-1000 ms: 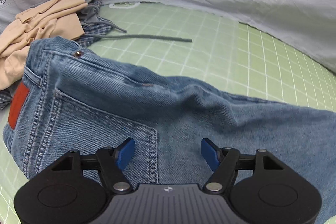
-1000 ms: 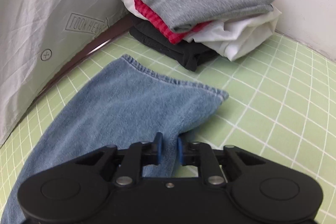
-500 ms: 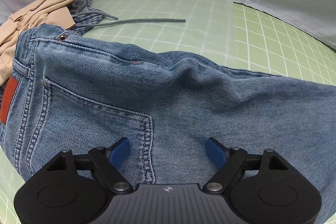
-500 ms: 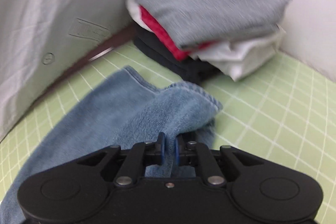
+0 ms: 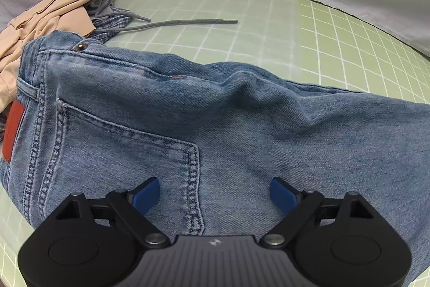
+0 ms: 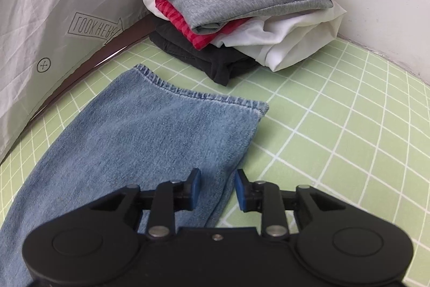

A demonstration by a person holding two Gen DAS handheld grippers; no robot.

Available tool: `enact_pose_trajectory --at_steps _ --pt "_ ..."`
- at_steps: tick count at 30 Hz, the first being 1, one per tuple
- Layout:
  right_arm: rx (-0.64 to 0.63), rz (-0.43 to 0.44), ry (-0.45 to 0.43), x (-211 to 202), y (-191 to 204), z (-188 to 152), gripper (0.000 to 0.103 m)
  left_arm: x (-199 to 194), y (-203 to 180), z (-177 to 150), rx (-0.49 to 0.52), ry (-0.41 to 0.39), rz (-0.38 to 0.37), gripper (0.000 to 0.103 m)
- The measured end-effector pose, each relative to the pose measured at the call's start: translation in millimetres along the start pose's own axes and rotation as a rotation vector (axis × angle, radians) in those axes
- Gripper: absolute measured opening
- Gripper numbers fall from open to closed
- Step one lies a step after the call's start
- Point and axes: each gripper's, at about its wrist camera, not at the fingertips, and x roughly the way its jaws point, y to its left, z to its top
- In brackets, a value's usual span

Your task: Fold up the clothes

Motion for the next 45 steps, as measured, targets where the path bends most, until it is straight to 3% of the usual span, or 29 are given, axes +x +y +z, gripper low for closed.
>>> enact_pose_trajectory --at_steps 3,7,18,22,30,34,41,45 --pt "0.059 0.113 0.048 -14.3 0.1 -13.2 0.041 -6.4 15.2 -5.1 -0.044 -0.003 0.010 0.089" --pt "0.112 0.258 0.133 -33.2 11.1 -41.1 0.043 -17.3 40.7 -14.2 -0.105 -0.021 -0.006 0.089" --pt "0.165 0.540 0.323 -73.7 60.4 -123.2 0.048 -32.1 105.0 -48.9 -0.181 -0.031 -0.038 0.089" --pt "0.123 0.559 0.321 -91.6 81.7 -146.0 0.051 -31.2 126.0 -60.3 -0.192 -0.017 -0.077 0.089" --pt "0.239 0.612 0.414 -116.7 108.4 -195.9 0.051 -38.9 155.7 -65.8 -0.033 -0.076 -0.118 0.089" --pt "0.335 0.629 0.468 -129.7 114.4 -227.7 0.058 -37.8 175.7 -65.7 0.016 -0.101 -0.107 0.089" --pt "0.455 0.647 0.539 -147.1 117.8 -261.1 0.062 -17.8 209.6 -49.9 -0.019 -0.091 -0.111 0.089" --pt "0.410 0.702 0.528 -155.7 138.2 -260.4 0.061 -5.1 209.0 -39.7 -0.002 -0.070 -0.130 0.089"
